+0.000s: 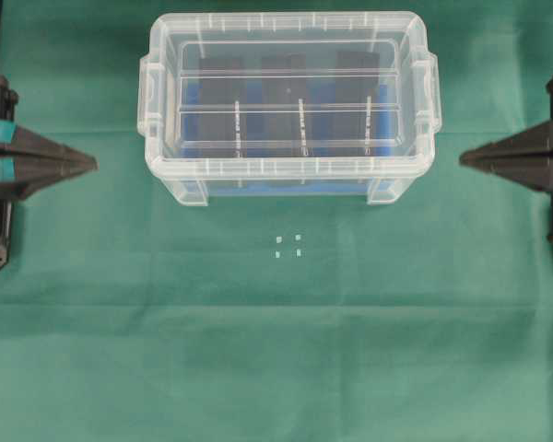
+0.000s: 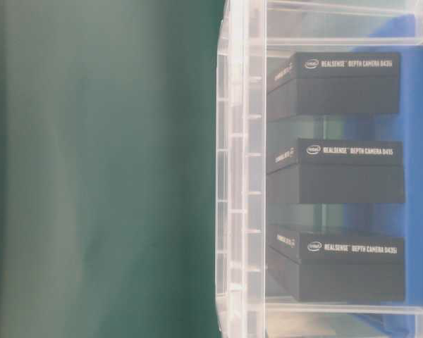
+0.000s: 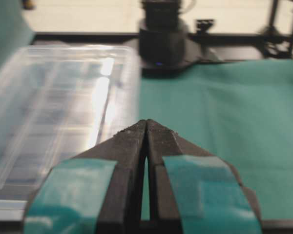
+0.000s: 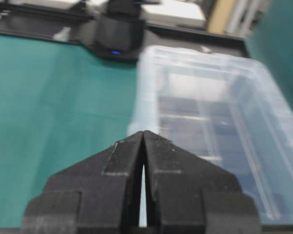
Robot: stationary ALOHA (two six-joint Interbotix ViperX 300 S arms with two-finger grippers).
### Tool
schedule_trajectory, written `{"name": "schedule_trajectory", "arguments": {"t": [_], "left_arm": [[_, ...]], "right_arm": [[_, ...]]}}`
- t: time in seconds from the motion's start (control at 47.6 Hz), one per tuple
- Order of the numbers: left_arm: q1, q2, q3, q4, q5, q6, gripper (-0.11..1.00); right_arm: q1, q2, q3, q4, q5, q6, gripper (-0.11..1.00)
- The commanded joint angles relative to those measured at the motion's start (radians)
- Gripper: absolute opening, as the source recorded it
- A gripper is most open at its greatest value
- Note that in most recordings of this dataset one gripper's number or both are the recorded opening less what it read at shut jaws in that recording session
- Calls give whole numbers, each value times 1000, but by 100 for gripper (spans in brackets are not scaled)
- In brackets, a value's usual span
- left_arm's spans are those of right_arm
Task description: Clamp the lid of the box with both arms, then lift and open it.
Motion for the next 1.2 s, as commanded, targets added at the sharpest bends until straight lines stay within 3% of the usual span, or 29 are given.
{"name": "schedule_trajectory", "arguments": {"t": [0.0,0.357,0.483,0.86,1.028,1.175], "left_arm": [[40,11,-29,2,-5,3,0],[199,43,-63,6,12,17,0],[247,63,-95,6,67,38,0],[255,97,-167,6,278,44,-1],[255,101,-183,6,420,40,0],[255,132,-235,6,629,40,0]], "right_arm": [[-48,9,-29,-2,-5,0,0],[-311,58,-66,-2,43,0,0],[-362,77,-91,-2,75,0,0],[-382,80,-100,-2,212,0,0],[-385,83,-106,-3,414,2,0],[-385,107,-133,-9,652,3,0]]}}
